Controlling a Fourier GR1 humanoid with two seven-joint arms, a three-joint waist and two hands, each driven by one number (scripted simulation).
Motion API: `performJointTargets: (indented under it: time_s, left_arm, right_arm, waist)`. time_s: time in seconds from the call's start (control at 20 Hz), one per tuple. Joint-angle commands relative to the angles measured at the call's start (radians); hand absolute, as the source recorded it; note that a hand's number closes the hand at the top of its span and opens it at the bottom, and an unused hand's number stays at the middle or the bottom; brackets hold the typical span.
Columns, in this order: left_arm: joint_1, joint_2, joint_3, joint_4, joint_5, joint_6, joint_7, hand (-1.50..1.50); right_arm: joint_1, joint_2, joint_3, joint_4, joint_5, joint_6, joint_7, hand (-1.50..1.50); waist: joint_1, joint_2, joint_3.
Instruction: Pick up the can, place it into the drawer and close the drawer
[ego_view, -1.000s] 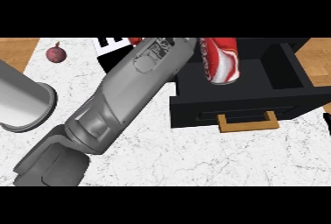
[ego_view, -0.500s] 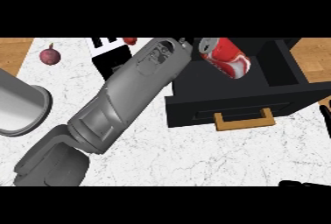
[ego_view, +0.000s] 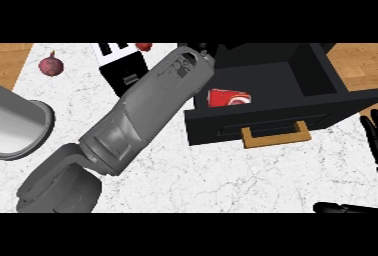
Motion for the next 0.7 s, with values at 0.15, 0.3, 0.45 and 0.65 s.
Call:
performJointTargets:
  time_s: [0.15, 0.3, 0.45, 0.65]
  left_arm:
    - [0.028, 0.000, -0.053, -0.021, 0.039, 0.063, -0.003, -1.50]
    - [0.037, 0.000, -0.055, 0.009, 0.047, 0.084, -0.027, -1.50]
    - [0.046, 0.000, -0.087, -0.017, 0.060, 0.119, -0.015, -1.50]
    - [0.039, 0.000, -0.058, 0.000, 0.094, 0.126, -0.046, -1.50]
  right_arm:
    - [-0.050, -0.026, -0.015, 0.014, -0.020, -0.001, 0.029, -1.50]
    - [-0.018, -0.017, -0.005, -0.014, -0.010, 0.002, 0.026, -1.50]
    - [-0.042, -0.010, 0.012, 0.012, 0.013, -0.007, 0.018, -1.50]
    - [-0.027, -0.034, -0.013, -0.032, -0.011, 0.010, 0.019, -1.50]
  waist:
    - [-0.002, -0.002, 0.000]
    - [-0.008, -0.001, -0.001]
    - [-0.006, 0.000, 0.000]
    - [-0.017, 0.002, -0.001]
